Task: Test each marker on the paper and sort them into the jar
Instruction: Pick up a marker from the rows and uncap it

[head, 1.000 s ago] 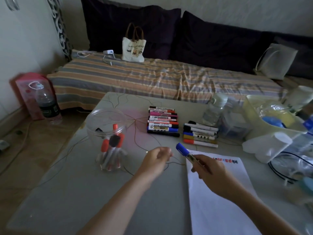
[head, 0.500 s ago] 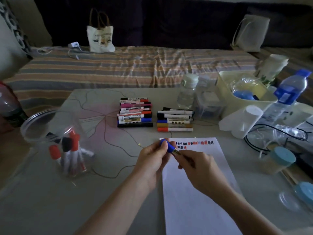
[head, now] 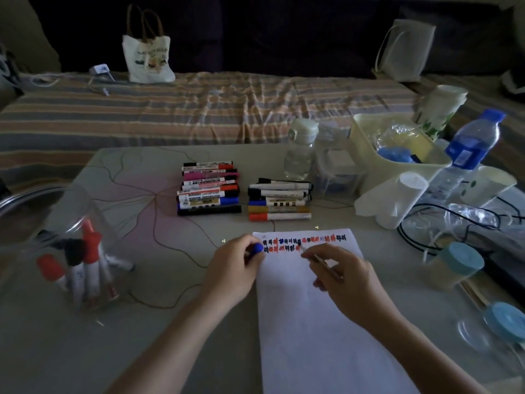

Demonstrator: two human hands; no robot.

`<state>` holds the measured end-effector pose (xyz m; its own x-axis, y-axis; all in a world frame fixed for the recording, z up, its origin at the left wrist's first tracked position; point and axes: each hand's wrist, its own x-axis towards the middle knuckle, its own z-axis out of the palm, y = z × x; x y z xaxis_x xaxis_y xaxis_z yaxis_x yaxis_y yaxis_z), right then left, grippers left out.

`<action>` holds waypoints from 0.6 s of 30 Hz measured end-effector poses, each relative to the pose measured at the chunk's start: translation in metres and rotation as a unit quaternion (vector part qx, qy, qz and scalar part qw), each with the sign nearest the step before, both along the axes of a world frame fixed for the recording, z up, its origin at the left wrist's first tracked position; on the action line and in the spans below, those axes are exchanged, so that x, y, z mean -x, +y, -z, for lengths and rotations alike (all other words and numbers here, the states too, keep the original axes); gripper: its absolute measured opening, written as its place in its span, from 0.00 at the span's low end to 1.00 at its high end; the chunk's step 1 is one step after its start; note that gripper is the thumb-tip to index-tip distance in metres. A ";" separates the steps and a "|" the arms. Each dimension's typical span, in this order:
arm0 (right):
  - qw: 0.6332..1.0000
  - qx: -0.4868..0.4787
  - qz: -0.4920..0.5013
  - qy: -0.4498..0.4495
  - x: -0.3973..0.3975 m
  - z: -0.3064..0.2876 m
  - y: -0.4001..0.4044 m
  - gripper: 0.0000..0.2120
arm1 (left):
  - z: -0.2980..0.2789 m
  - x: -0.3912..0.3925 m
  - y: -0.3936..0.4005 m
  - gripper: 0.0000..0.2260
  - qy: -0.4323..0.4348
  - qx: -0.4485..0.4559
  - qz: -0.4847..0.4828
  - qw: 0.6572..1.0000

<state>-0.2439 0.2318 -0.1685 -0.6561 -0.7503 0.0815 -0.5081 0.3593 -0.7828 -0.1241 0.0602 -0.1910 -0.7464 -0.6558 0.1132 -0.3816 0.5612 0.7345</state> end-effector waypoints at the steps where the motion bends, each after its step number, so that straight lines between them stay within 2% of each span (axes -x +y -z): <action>1: 1.000 0.018 0.009 -0.016 0.002 0.000 -0.001 0.11 | 0.003 -0.001 0.000 0.05 -0.005 0.028 0.011 1.000; 3: 0.993 0.063 0.046 -0.083 0.007 -0.002 -0.002 0.13 | 0.008 -0.004 0.003 0.07 -0.024 0.067 0.037 0.997; 5: 0.964 0.121 0.082 -0.221 0.013 -0.007 0.000 0.13 | 0.010 -0.005 0.001 0.07 -0.032 0.090 0.051 0.994; 6: 0.930 0.155 0.087 -0.321 0.016 -0.010 0.002 0.15 | 0.011 -0.004 0.000 0.06 -0.032 0.099 0.053 0.993; 8: 0.836 0.220 0.090 -0.494 0.026 -0.015 0.006 0.19 | 0.013 -0.004 -0.001 0.05 -0.027 0.102 0.056 0.993; 9: 0.803 0.244 0.091 -0.535 0.030 -0.017 0.009 0.19 | 0.013 -0.003 -0.001 0.05 -0.024 0.100 0.056 0.993; 10: 0.790 0.258 0.087 -0.549 0.033 -0.018 0.011 0.19 | 0.014 -0.003 -0.001 0.05 -0.022 0.098 0.055 0.993; 12: 0.810 0.249 0.079 -0.525 0.033 -0.018 0.011 0.17 | 0.015 -0.003 -0.001 0.06 -0.027 0.098 0.052 0.993; 14: 0.866 0.194 0.101 -0.450 0.030 -0.016 0.007 0.15 | 0.015 -0.003 -0.001 0.08 -0.032 0.106 0.054 0.992; 16: 0.926 0.127 0.139 -0.329 0.029 -0.012 -0.004 0.15 | 0.016 -0.004 -0.001 0.10 -0.035 0.117 0.064 0.991; 18: 0.969 0.058 0.154 -0.187 0.032 -0.009 -0.021 0.11 | 0.018 -0.004 -0.001 0.12 -0.040 0.134 0.073 0.987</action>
